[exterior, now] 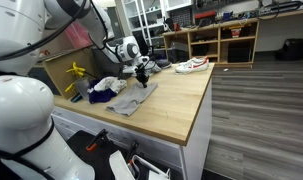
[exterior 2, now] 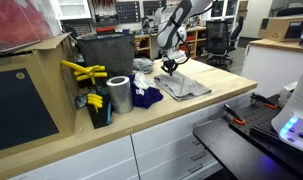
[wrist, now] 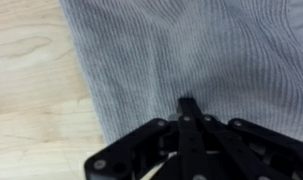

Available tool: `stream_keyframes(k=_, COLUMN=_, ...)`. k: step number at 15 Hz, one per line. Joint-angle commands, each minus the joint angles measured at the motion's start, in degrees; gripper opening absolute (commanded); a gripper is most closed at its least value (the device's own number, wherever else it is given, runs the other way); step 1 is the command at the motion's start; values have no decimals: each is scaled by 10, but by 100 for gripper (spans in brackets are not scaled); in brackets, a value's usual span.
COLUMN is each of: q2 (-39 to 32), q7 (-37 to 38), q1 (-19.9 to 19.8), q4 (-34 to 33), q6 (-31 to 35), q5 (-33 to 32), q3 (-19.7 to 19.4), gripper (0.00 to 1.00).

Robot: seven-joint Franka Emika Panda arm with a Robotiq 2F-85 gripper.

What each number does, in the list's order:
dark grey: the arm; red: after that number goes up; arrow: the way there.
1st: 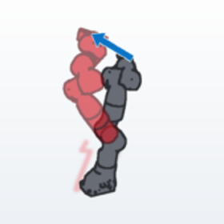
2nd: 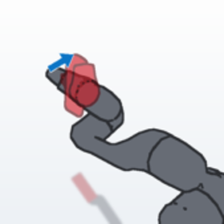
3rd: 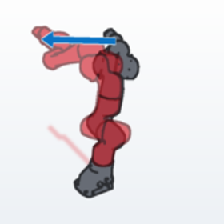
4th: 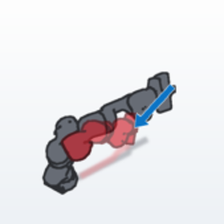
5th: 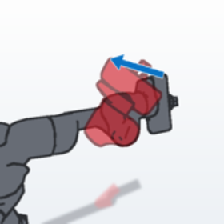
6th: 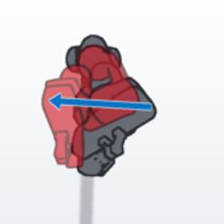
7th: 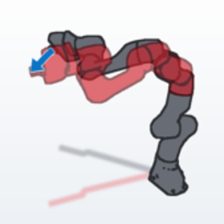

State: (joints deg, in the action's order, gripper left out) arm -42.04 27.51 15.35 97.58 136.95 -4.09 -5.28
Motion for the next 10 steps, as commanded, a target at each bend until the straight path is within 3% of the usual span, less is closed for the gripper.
stream_keyframes(k=1, q2=1, q7=30, q1=6, q4=30, q6=21, q5=-16, q3=-20, gripper=0)
stream_keyframes(k=10, q2=27, q7=61, q1=5, q4=83, q6=49, q5=-26, q3=-58, gripper=0)
